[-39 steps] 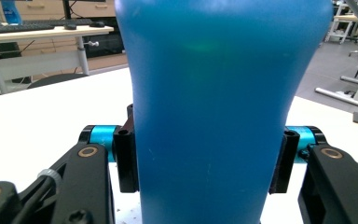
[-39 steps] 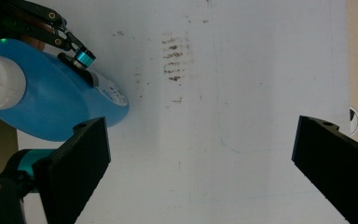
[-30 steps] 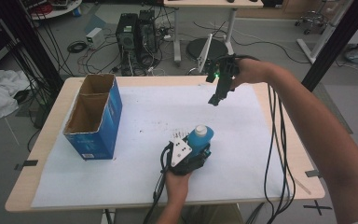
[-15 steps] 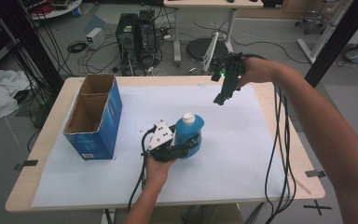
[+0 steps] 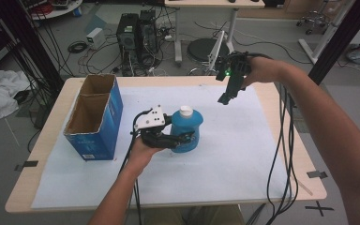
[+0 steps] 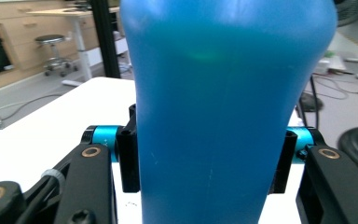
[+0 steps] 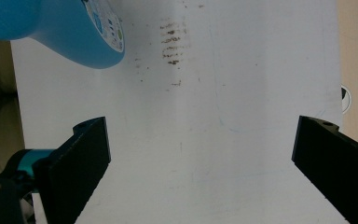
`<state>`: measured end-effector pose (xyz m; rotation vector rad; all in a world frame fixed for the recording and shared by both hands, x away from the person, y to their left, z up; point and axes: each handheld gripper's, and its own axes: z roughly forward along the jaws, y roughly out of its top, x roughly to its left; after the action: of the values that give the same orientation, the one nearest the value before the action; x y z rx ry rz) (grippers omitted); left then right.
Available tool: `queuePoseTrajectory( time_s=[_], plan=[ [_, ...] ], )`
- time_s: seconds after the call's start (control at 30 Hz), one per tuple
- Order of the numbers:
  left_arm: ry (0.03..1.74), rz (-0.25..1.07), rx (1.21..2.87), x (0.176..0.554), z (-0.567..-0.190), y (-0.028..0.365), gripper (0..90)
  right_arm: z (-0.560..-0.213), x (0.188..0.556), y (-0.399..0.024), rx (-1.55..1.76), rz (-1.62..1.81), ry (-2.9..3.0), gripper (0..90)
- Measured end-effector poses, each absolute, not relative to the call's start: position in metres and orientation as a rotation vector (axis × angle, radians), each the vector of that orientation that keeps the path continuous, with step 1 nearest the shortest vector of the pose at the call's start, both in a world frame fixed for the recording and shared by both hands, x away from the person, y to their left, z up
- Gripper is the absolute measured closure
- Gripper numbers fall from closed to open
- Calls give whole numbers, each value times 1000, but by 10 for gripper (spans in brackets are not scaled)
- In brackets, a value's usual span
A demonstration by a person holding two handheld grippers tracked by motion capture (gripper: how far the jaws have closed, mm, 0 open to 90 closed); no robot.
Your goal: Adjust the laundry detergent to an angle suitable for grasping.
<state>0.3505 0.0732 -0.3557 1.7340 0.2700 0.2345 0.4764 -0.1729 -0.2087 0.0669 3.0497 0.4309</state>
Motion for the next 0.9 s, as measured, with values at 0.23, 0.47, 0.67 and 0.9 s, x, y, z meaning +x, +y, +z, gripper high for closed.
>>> queuePoseTrajectory(
  time_s=[0.23, 0.47, 0.67, 0.9],
  plan=[
    [174, 121, 1794, 366, -370, 67, 453, -208, 476, -172, 72, 429, 3052, 32],
    [104, 27, 1811, 380, -381, 59, 454, -210, 477, -172, 76, 420, 3055, 32],
    [61, -18, 1804, 387, -388, 51, 454, -211, 479, -171, 85, 416, 3060, 33],
    [14, -35, 1805, 394, -389, 43, 454, -213, 481, -170, 96, 395, 3066, 33]
  ],
)
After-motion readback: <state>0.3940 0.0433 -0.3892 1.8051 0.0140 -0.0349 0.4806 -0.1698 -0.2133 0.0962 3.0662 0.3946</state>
